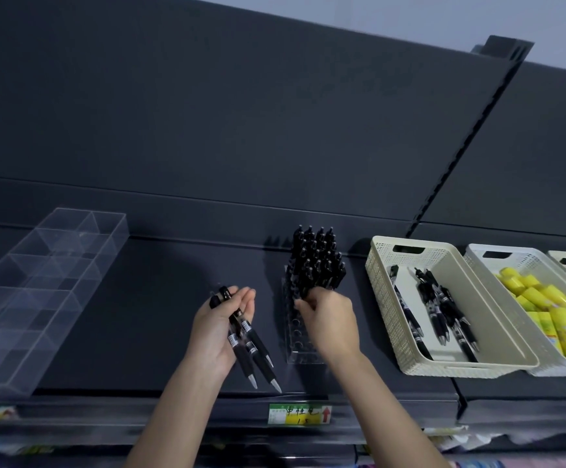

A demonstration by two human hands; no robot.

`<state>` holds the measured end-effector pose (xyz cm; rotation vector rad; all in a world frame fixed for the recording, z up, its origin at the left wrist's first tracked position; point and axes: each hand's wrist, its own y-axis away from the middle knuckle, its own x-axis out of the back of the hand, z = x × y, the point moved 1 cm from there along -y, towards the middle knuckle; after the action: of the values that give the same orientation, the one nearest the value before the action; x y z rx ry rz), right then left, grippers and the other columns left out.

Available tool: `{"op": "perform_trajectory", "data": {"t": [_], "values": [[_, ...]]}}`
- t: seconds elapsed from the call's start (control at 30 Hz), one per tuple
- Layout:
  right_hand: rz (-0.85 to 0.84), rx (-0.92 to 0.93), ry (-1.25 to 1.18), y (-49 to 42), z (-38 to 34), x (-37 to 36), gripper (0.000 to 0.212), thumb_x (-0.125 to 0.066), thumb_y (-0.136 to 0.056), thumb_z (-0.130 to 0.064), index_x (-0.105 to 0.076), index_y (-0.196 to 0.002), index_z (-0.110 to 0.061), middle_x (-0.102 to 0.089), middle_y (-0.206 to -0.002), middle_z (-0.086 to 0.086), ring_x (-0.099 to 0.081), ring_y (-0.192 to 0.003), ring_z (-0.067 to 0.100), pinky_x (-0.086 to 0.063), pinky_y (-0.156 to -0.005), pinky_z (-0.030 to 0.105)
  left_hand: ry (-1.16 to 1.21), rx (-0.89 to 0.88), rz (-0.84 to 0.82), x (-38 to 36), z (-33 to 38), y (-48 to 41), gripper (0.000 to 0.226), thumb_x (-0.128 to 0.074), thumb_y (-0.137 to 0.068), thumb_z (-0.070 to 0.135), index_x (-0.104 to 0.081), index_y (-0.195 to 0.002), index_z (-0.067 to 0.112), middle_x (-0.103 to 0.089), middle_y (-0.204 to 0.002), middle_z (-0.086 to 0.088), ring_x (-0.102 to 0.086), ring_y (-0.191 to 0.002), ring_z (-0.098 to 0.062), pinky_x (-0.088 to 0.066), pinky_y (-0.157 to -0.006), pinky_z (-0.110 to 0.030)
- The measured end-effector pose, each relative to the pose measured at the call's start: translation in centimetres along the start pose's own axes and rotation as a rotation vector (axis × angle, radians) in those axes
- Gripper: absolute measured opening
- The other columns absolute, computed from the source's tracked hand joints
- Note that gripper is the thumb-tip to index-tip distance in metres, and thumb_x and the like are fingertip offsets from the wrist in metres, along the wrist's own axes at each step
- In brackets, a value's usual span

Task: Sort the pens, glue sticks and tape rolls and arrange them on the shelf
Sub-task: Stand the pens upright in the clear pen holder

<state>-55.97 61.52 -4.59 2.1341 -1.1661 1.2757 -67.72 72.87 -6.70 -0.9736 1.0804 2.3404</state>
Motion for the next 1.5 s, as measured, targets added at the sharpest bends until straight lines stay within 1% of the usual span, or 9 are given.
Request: {"op": "perform_trajectory", "data": {"t": [0.13, 0.27, 0.53, 0.67, 0.8, 0.93, 1.1, 1.27, 1.5], "values": [[-0.120, -0.033, -0.107, 0.9, -0.3, 1.3, 0.029, -0.069, -0.084, -0.032, -0.065, -0.067, -0.009, -0.065, -0.062, 0.000, -0.061, -0.054, 0.012, -0.046, -0.048, 0.021, 0.004, -0.020, -0.039, -0.4, 0.0, 0.2, 0.015, -0.062, -0.084, -0.008, -0.061, -0.097, 0.000, -0.069, -0.089, -0.017, -0.073, -0.085, -0.022, -0.058, -0.065, -0.025], [-0.554, -0.087, -0.579, 2.7, -2.3, 1.4, 0.018, -0.072, -0.083, -0.023, -0.068, -0.068, -0.015, -0.063, -0.056, -0.002, -0.051, -0.042, 0.004, -0.038, -0.040, 0.020, -0.068, -0.038, -0.125, -1.2, -0.5, 0.3, 0.019, -0.059, -0.089, -0.004, -0.060, -0.108, -0.001, -0.073, -0.097, -0.016, -0.072, -0.093, -0.022, -0.058, -0.069, -0.024], [-0.586, -0.155, -0.702, 3.5, -2.0, 1.0, 0.011, -0.065, -0.083, -0.005, -0.062, -0.076, -0.012, -0.055, -0.053, -0.002, -0.046, -0.040, 0.001, -0.034, -0.041, 0.018, -0.211, -0.035, -0.305, -1.7, -1.1, 0.7, 0.036, -0.064, -0.087, 0.003, -0.055, -0.121, 0.002, -0.069, -0.113, -0.017, -0.066, -0.109, -0.023, -0.056, -0.086, -0.028], [-0.515, -0.173, -0.712, 3.7, -1.0, 0.5, 0.013, -0.058, -0.077, 0.005, -0.060, -0.076, -0.008, -0.052, -0.051, -0.003, -0.045, -0.040, 0.006, -0.036, -0.038, 0.020, -0.304, 0.004, -0.261, -1.5, -1.4, 0.5, 0.022, -0.062, -0.088, 0.003, -0.060, -0.109, 0.003, -0.071, -0.103, -0.017, -0.071, -0.094, -0.021, -0.058, -0.075, -0.029], [-0.246, -0.207, -0.712, 3.1, 0.9, 0.8, 0.014, -0.058, -0.078, 0.004, -0.054, -0.074, -0.008, -0.062, -0.061, 0.006, -0.061, -0.049, 0.019, -0.054, -0.047, 0.031, -0.273, 0.021, -0.075, -1.2, -0.7, -0.3, 0.012, -0.052, -0.097, 0.003, -0.056, -0.108, 0.003, -0.070, -0.100, -0.017, -0.072, -0.073, -0.018, -0.055, -0.053, -0.023], [0.047, -0.146, -0.485, 1.1, 2.5, 1.0, 0.011, -0.060, -0.086, -0.004, -0.057, -0.086, -0.015, -0.070, -0.077, 0.002, -0.070, -0.064, 0.008, -0.059, -0.058, 0.029, -0.373, -0.018, -0.031, -1.4, -0.4, -0.7, 0.011, -0.055, -0.096, 0.007, -0.061, -0.104, 0.004, -0.067, -0.085, -0.008, -0.049, -0.049, -0.006, -0.036, -0.038, -0.016], [0.023, -0.063, -0.378, -0.6, 2.2, 0.9, 0.007, -0.048, -0.096, -0.010, -0.055, -0.095, -0.010, -0.068, -0.081, 0.004, -0.069, -0.068, 0.008, -0.059, -0.064, 0.034, -0.413, -0.069, -0.076, -1.6, -0.1, -0.6, 0.027, -0.059, -0.085, -0.005, -0.064, -0.109, 0.005, -0.062, -0.088, -0.008, -0.052, -0.057, -0.007, -0.043, -0.044, -0.017], [-0.012, 0.006, -0.126, -0.9, 1.7, 0.7, 0.018, -0.060, -0.092, -0.020, -0.057, -0.077, -0.011, -0.061, -0.067, 0.001, -0.059, -0.056, 0.016, -0.047, -0.049, 0.029, -0.417, -0.098, -0.157, -1.7, 0.2, -0.3, 0.035, -0.052, -0.085, -0.009, -0.062, -0.114, 0.008, -0.075, -0.095, -0.006, -0.061, -0.066, -0.007, -0.051, -0.057, -0.016], [-0.036, 0.070, 0.068, -0.7, 1.5, 0.1, 0.017, -0.062, -0.090, -0.023, -0.064, -0.083, -0.007, -0.067, -0.078, 0.008, -0.061, -0.068, 0.025, -0.041, -0.055, 0.029, -0.457, -0.217, -0.266, -2.2, 0.6, 0.4, 0.027, -0.059, -0.092, 0.003, -0.056, -0.119, 0.007, -0.074, -0.103, -0.011, -0.070, -0.095, -0.017, -0.055, -0.074, -0.020]]}}
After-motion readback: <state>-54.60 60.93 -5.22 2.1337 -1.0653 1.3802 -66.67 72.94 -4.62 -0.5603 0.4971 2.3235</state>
